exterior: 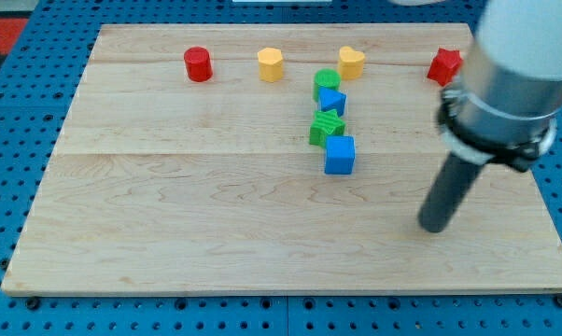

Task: Push blue triangle from the middle of the green blocks

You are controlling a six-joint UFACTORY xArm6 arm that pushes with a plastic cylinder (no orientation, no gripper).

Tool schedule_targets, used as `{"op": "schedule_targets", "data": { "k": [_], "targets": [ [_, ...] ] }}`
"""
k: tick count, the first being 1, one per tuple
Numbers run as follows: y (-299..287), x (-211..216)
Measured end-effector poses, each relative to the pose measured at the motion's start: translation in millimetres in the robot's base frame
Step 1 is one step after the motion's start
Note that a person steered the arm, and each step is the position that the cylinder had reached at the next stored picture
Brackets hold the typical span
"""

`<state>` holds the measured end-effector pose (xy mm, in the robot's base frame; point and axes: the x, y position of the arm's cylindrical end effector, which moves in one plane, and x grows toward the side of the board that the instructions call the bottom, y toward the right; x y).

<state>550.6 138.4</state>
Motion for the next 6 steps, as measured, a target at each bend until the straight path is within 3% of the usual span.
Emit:
{"op": "schedule_targets", "data": {
  "k": [1, 2, 3, 4, 6],
  "targets": [
    [-74, -1],
    [-31, -30],
    [49, -95],
    [9, -189],
    [0, -200]
  ]
}}
